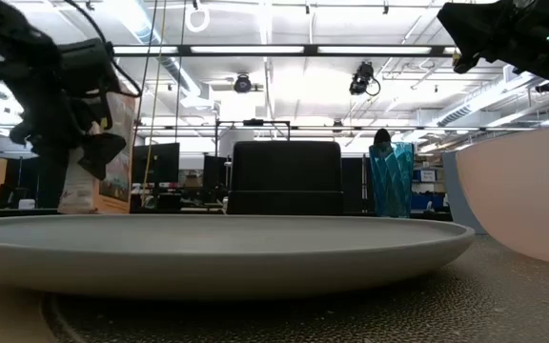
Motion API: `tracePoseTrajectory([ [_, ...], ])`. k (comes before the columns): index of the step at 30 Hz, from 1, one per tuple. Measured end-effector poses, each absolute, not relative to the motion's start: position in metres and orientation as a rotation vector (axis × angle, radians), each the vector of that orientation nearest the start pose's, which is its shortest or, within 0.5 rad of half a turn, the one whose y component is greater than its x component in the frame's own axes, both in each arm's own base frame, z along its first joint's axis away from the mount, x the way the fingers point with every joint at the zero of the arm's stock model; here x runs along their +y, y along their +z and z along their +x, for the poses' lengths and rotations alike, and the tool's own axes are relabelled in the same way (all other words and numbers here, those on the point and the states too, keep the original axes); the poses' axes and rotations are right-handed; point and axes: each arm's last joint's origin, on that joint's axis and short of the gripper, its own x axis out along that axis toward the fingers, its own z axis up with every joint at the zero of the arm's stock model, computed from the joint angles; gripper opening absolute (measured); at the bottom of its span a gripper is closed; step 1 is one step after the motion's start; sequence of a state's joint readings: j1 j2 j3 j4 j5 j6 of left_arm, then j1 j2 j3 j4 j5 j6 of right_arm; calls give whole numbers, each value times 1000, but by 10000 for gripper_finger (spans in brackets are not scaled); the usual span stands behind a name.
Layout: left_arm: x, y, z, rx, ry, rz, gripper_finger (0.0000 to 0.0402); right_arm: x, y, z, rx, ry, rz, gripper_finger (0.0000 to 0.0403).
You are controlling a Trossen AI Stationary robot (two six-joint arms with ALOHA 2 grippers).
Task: Arrange a breakfast setting
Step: Pour the cereal from the yellow cereal box into the orange bowl on the brown placemat
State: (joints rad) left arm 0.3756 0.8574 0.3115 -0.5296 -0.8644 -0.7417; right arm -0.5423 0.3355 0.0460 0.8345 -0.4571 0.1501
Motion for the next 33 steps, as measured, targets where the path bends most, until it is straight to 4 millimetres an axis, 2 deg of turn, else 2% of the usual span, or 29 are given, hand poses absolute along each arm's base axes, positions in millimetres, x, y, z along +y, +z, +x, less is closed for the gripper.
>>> tracePoseTrajectory([
  [6, 63, 123, 108, 539, 1415, -313, 268, -42, 227, 95, -483, -46, -111, 78],
  [13, 62, 120, 108, 533, 1392, -273, 268, -42, 227, 95, -483, -47, -110, 78],
  [18, 62, 120, 108, 542, 1394, -263, 251, -42, 227, 95, -483, -46, -110, 78],
  [23, 63, 122, 108, 545, 1396, -265, 210, -42, 227, 95, -484, -53, -109, 78],
  [27, 65, 133, 113, 565, 1392, -264, 185, -43, 227, 95, -485, -62, -105, 78],
  [33, 65, 151, 117, 630, 1369, -269, 177, -43, 225, 95, -473, -63, -99, 78],
])
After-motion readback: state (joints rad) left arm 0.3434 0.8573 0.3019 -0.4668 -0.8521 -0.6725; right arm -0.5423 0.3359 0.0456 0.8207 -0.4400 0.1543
